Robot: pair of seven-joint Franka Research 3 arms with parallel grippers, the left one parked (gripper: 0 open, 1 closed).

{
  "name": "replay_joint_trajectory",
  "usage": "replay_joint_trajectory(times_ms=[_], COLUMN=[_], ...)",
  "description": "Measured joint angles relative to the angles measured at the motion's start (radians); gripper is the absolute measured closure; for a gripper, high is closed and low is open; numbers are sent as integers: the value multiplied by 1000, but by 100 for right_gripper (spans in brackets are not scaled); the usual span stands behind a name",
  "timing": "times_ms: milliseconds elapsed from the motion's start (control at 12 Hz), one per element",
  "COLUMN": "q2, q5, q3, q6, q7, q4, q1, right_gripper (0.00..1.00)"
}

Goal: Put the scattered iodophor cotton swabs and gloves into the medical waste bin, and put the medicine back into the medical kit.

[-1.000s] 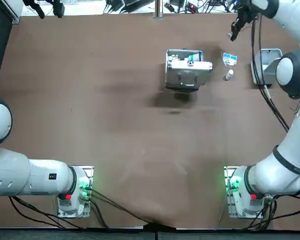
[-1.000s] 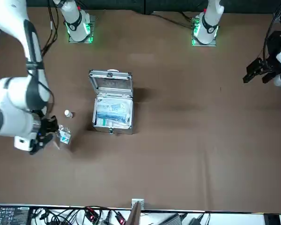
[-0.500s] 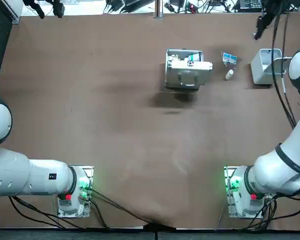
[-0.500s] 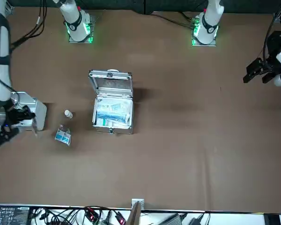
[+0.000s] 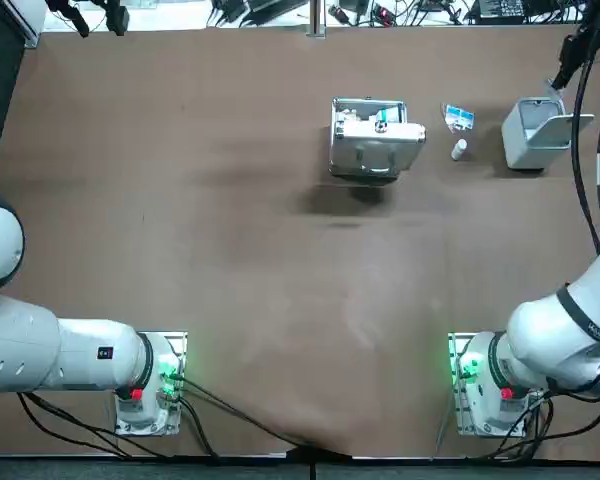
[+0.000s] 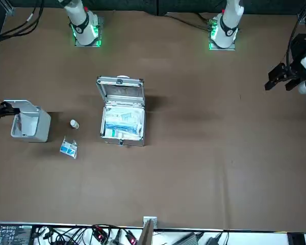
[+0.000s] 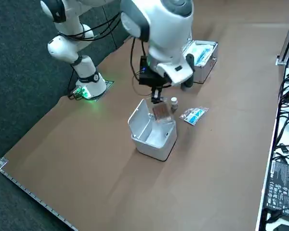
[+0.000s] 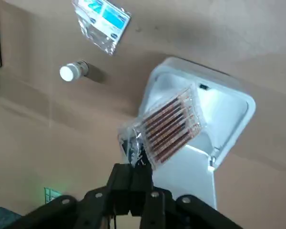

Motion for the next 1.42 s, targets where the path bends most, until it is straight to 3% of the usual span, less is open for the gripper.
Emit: replay_joint_trajectory(times_ms=[583,1083,1250,1417], q2=[47,67,61,61], q5=[0,0,0,1], q3=[1,16,28,31], q6=[-6,51,79,136], q7=[-1,-9,-9,-4], q4=[-18,-13,19,24], q1=[-38,-32,18,88], right_gripper=[95,29,0,0])
